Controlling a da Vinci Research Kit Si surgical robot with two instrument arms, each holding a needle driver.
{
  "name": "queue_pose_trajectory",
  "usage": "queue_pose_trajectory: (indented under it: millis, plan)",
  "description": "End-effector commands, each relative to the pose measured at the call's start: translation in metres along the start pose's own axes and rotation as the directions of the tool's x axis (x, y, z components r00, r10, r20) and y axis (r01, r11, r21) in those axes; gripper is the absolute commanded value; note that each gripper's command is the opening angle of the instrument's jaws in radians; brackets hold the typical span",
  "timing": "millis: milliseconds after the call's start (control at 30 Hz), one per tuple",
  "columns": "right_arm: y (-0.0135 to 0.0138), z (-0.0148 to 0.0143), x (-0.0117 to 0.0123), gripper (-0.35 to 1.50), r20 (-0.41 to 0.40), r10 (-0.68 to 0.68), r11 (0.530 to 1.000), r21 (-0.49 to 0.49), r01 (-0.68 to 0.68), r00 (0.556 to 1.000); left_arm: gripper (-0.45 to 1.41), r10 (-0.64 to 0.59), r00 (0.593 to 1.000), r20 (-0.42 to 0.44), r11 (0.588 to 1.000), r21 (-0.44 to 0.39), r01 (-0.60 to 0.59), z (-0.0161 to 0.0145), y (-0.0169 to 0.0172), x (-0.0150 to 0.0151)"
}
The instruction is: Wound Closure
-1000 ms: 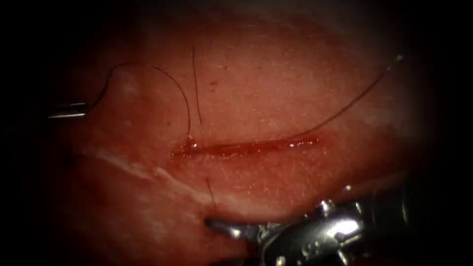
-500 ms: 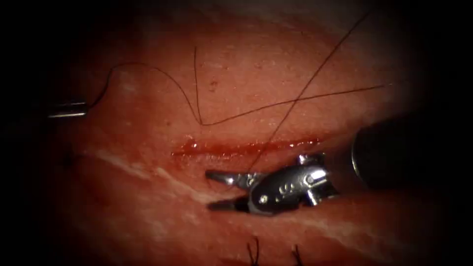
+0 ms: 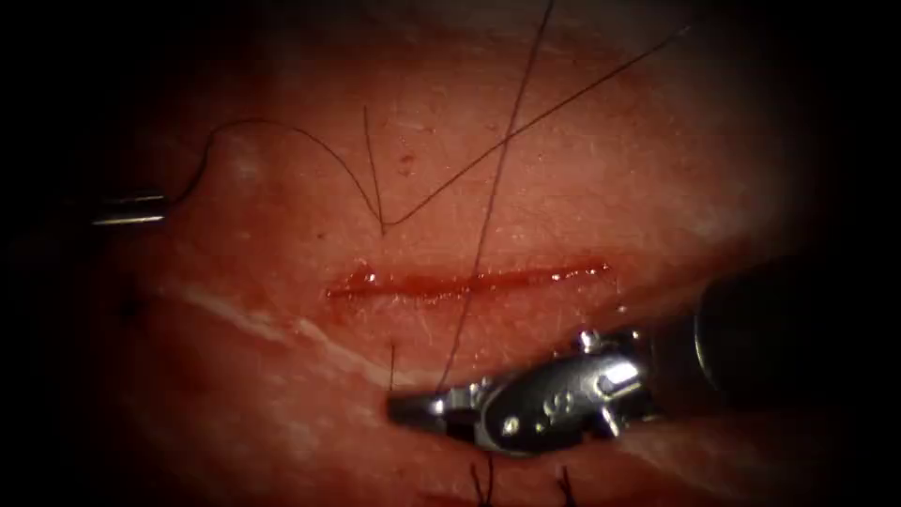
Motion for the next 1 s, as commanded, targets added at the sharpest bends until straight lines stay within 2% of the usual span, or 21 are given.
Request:
queue_pose_trajectory:
  millis: [33,267,467,500,600,633,800,833,1000]
  plan:
    - [-0.0017,0.0004,0.0005,-0.35,-0.006,0.000,1.000,0.009,0.000,1.000,-0.45,-0.002,1.000,-0.001,1.000,-0.002,0.002,0.0007,0.0001,-0.0008]
    - [-0.0027,-0.0003,0.0021,-0.35,-0.009,-0.004,1.000,0.021,0.004,1.000,-0.45,-0.002,1.000,-0.001,1.000,-0.002,0.002,0.0007,0.0002,-0.0008]
    - [-0.0023,-0.0004,0.0021,-0.35,-0.010,0.000,1.000,0.018,0.000,1.000,-0.45,-0.007,1.000,0.000,1.000,-0.002,0.007,0.0006,0.0002,-0.0002]
    - [-0.0021,-0.0003,0.0019,-0.23,-0.017,0.002,1.000,0.008,-0.002,1.000,-0.45,-0.012,1.000,-0.002,1.000,-0.001,0.012,0.0005,0.0003,0.0003]
    - [-0.0018,-0.0003,0.0016,0.49,-0.027,0.011,1.000,-0.015,-0.012,1.000,-0.45,-0.002,1.000,-0.022,1.000,0.004,0.002,0.0002,0.0003,0.0024]
    - [-0.0018,-0.0004,0.0015,0.57,-0.027,0.017,1.000,-0.015,-0.018,0.999,-0.45,0.008,1.000,-0.030,1.000,0.007,-0.008,0.0001,0.0002,0.0032]
    - [-0.0017,-0.0005,0.0014,0.81,-0.027,0.024,0.999,-0.027,-0.024,0.999,-0.45,0.047,0.997,-0.063,0.998,0.035,-0.045,0.0006,-0.0012,0.0082]
    - [-0.0017,-0.0006,0.0014,0.81,-0.033,0.024,0.999,-0.033,-0.025,0.999,-0.45,0.059,0.996,-0.071,0.997,0.046,-0.056,0.0012,-0.0019,0.0099]
    - [-0.0015,-0.0010,0.0007,0.79,-0.030,0.031,0.999,-0.039,-0.032,0.999,-0.45,0.075,0.992,-0.101,0.995,0.077,-0.067,0.0037,-0.0034,0.0137]
